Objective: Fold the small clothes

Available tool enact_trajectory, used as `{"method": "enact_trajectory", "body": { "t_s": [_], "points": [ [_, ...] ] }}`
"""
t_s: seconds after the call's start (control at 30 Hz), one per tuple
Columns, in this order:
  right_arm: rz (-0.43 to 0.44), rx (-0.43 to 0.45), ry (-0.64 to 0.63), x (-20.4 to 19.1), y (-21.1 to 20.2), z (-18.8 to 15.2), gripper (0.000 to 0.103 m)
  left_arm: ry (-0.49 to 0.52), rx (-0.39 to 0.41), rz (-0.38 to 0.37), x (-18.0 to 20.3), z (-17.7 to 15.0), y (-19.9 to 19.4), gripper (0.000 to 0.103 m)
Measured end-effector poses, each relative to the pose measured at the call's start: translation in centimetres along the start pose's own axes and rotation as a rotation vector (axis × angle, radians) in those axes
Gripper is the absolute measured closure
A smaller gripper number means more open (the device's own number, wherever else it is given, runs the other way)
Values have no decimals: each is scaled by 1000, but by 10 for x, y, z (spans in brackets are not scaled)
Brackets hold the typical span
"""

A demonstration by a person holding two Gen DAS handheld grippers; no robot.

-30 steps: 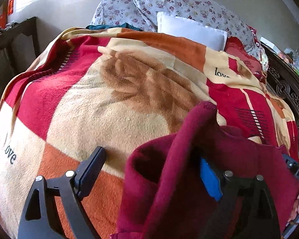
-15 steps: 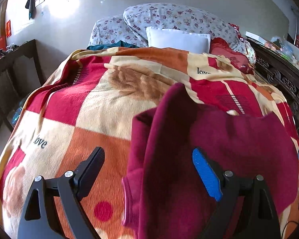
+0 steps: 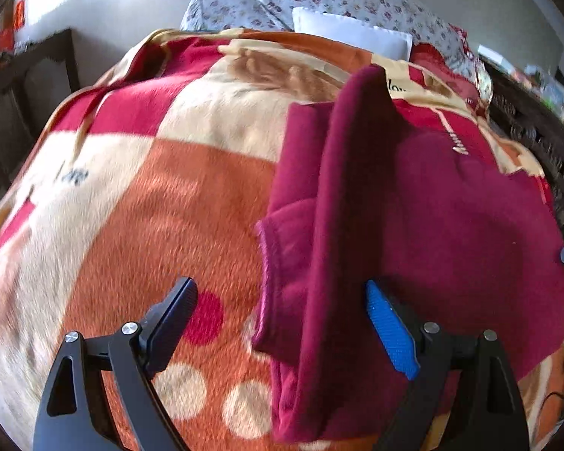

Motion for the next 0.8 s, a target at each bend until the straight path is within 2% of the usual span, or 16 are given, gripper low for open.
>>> {"method": "enact_trajectory", "body": {
  "t_s": [0.2,0.33,0.43,0.53,0.63,0.73,0.8],
  "points": [
    [162,-55,-58,-72,10,1,45,-37,9,-33,-9,-16,-6,14],
    [264,-102,-126,-146,35,5,45,-27,34,-52,-11,-18,-4,13],
    [302,-111,-158,-193,54,8,45,-50,42,-76,-14,-21,-3,10],
    [329,-143,-159,-235,83,10,37,-66,33,-105,-16,-21,-3,10],
    [259,-176,-186,-258,120,10,38,-53,47,-98,-19,-20,-8,10],
    [215,-189,-238,-266,139,9,89,-73,38,-121,-23,-23,-6,10],
    [220,-174,-253,-270,137,10,90,-85,36,-135,-25,-22,-6,10]
  ]
}}
Point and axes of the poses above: each gripper's, at about its wrist camera, not at the fingertips, and y roughly the way its jaws point, x to its right, z to its top, the point moved 8 cm from there along y, roughly the way its jaws point, and after that the axes turned 6 degrees about y, right-handed, at the moved point
